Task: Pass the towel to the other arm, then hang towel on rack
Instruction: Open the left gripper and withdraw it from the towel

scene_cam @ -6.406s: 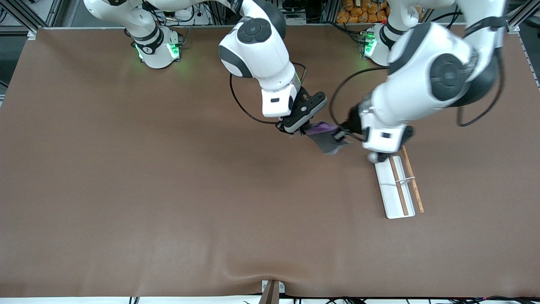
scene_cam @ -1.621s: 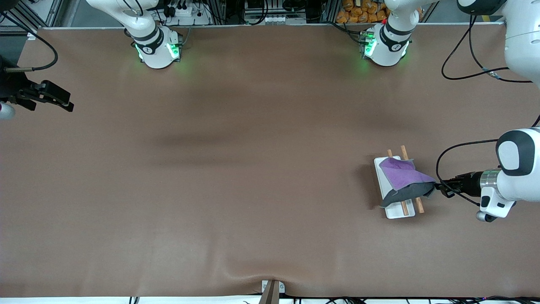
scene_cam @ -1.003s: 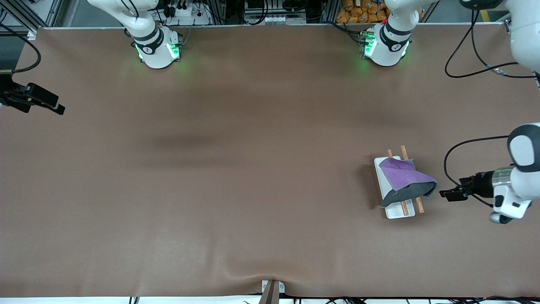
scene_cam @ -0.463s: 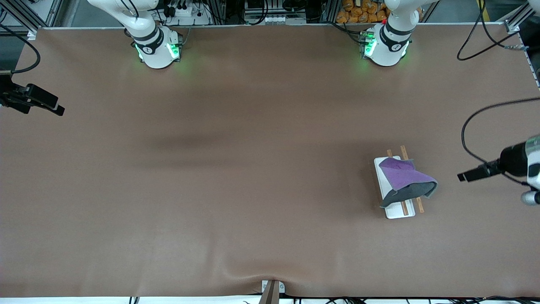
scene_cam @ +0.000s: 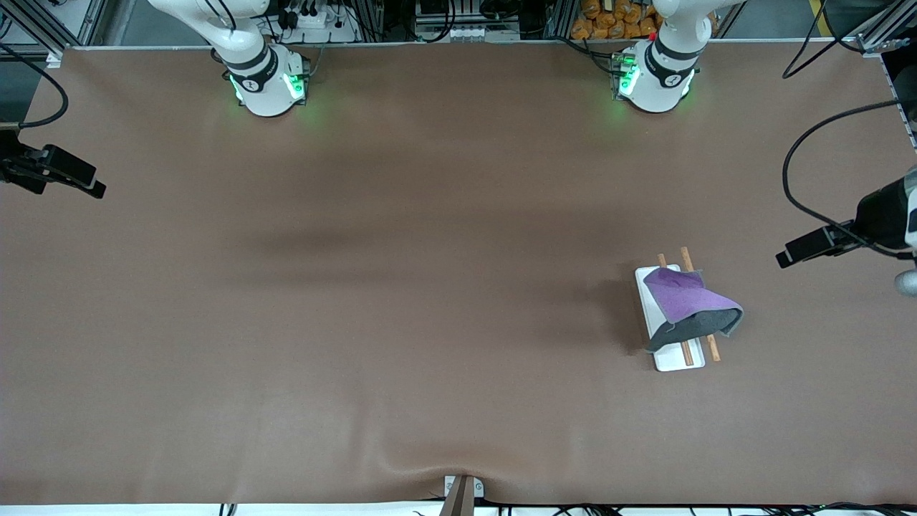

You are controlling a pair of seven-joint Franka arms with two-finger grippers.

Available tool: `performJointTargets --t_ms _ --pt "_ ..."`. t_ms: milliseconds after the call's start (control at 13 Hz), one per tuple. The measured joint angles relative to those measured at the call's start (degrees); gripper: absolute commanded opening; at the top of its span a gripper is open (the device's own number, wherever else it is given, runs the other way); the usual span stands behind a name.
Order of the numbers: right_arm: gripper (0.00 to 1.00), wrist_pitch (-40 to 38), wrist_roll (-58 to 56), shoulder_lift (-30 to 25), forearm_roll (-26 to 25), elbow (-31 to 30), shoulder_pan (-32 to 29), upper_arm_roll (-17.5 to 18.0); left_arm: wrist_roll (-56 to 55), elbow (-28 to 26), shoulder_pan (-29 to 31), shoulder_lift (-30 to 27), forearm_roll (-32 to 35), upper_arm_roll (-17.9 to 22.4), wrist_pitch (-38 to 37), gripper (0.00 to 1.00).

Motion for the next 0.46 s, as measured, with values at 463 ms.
performJointTargets --t_ms 463 --pt "1.00 0.0 0.0 0.0 -0.3 0.0 0.0 0.0 0.0 -0.3 0.0 -0.7 2.8 -2.3 -0.4 1.00"
